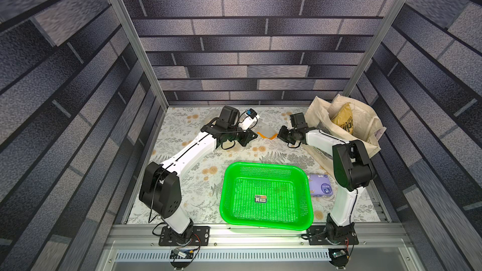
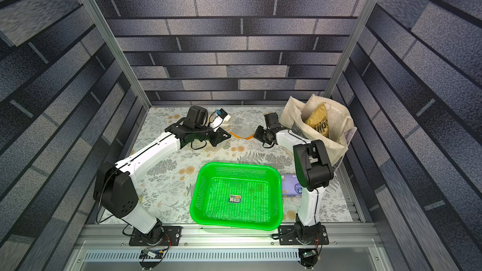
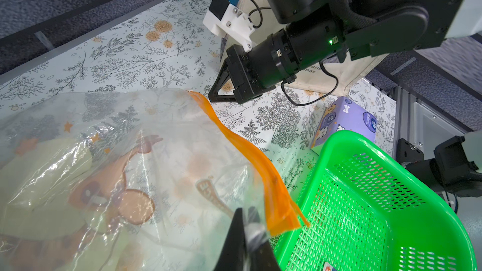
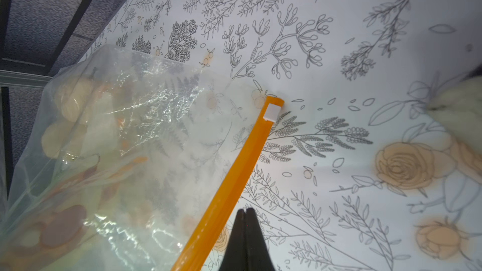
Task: Open the zip-top bag and take out the pear
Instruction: Open the zipper of the food storage bag at the center of the board.
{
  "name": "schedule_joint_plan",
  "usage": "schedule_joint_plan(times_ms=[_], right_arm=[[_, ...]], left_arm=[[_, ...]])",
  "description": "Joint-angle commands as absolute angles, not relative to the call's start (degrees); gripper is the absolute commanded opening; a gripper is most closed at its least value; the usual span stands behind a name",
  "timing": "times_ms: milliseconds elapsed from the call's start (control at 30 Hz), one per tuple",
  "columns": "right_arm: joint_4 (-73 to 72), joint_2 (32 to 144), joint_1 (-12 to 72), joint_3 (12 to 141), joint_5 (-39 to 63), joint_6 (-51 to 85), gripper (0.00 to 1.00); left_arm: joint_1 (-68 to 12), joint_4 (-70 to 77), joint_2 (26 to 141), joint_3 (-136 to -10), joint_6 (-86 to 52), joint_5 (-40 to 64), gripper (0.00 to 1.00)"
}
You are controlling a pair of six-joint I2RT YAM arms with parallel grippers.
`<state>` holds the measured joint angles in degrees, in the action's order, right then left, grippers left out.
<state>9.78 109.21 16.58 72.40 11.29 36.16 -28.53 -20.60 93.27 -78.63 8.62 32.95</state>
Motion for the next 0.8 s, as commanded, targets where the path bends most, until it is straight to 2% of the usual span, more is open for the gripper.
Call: schedule_joint_plan(times_ms=[0, 233, 767], right_arm=[[12.9, 106.2, 16.3, 70.8, 7.3, 36.3, 0.00], [9.6, 110.5, 16.3, 73.2, 13.7, 37.1, 0.00], [8.0, 112.1, 16.3, 76.2, 14.1, 37.8, 0.00]], left_arm=[[-28.7, -21.4, 92.1, -79.0, 9.6, 33.6, 0.08], [-28.8, -21.9, 92.4, -79.6, 9.5, 33.7, 0.08], [-29.0, -23.6, 92.4, -80.4, 9.9, 34.4, 0.08]])
